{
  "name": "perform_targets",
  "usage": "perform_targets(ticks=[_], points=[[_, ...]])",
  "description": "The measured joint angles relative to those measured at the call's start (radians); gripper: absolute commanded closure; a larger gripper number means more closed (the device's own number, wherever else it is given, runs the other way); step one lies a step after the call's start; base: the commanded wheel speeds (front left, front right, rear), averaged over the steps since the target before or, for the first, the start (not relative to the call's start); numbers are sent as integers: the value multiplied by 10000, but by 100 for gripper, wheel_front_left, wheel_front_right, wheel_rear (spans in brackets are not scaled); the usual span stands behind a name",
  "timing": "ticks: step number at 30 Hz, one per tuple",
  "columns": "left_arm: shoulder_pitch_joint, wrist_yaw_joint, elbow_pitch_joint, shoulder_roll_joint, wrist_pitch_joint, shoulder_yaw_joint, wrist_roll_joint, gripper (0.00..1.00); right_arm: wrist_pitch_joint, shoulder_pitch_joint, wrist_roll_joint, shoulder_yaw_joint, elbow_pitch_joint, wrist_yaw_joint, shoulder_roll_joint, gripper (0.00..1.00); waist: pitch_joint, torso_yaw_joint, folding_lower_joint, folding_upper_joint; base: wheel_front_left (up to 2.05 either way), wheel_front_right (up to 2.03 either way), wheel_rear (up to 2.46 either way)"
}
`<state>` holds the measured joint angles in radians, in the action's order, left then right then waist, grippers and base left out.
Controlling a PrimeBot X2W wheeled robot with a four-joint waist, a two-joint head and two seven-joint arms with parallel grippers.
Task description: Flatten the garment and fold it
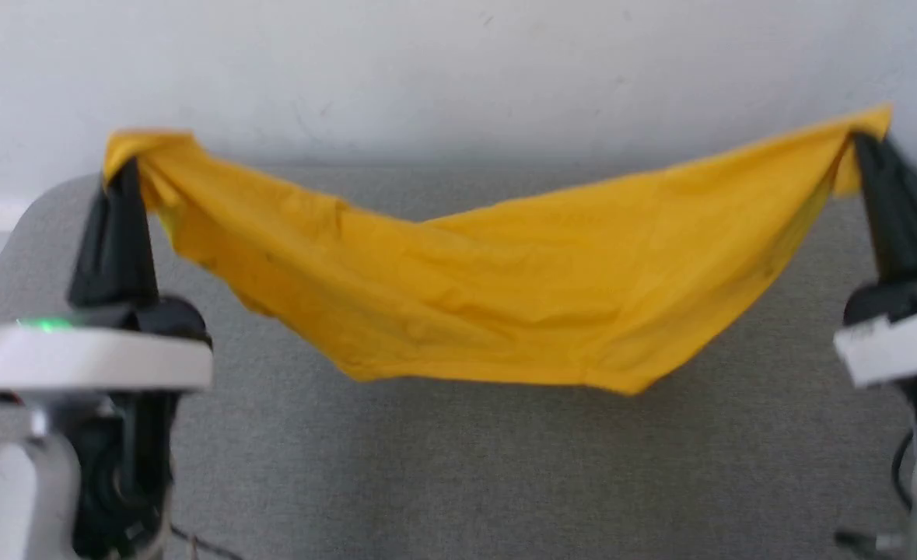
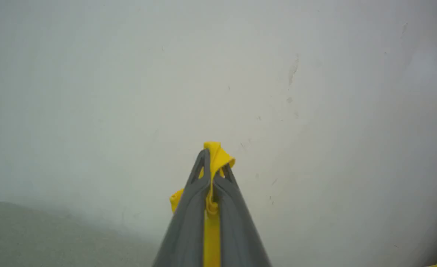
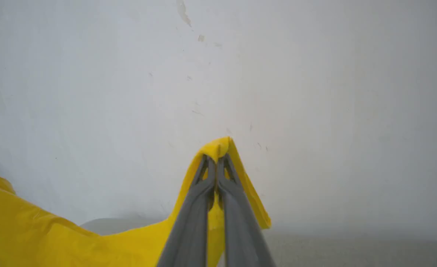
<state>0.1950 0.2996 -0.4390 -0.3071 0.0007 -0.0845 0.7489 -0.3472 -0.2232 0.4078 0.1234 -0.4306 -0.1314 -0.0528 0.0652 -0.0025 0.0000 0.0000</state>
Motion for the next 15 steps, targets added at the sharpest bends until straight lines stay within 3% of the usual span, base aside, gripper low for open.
perform_targets(ticks=[11,15], points=[[4373,29,98,-708,1833,-79,190,100,-1078,-4410,-491,-330,186,-2,-830,100,-441,-575,0,0,0,0,0],[5733,290,349,-865,2562,-81,366,100,-1655,-5649,-368,-284,441,0,-907,100,-321,-649,0,0,0,0,0]])
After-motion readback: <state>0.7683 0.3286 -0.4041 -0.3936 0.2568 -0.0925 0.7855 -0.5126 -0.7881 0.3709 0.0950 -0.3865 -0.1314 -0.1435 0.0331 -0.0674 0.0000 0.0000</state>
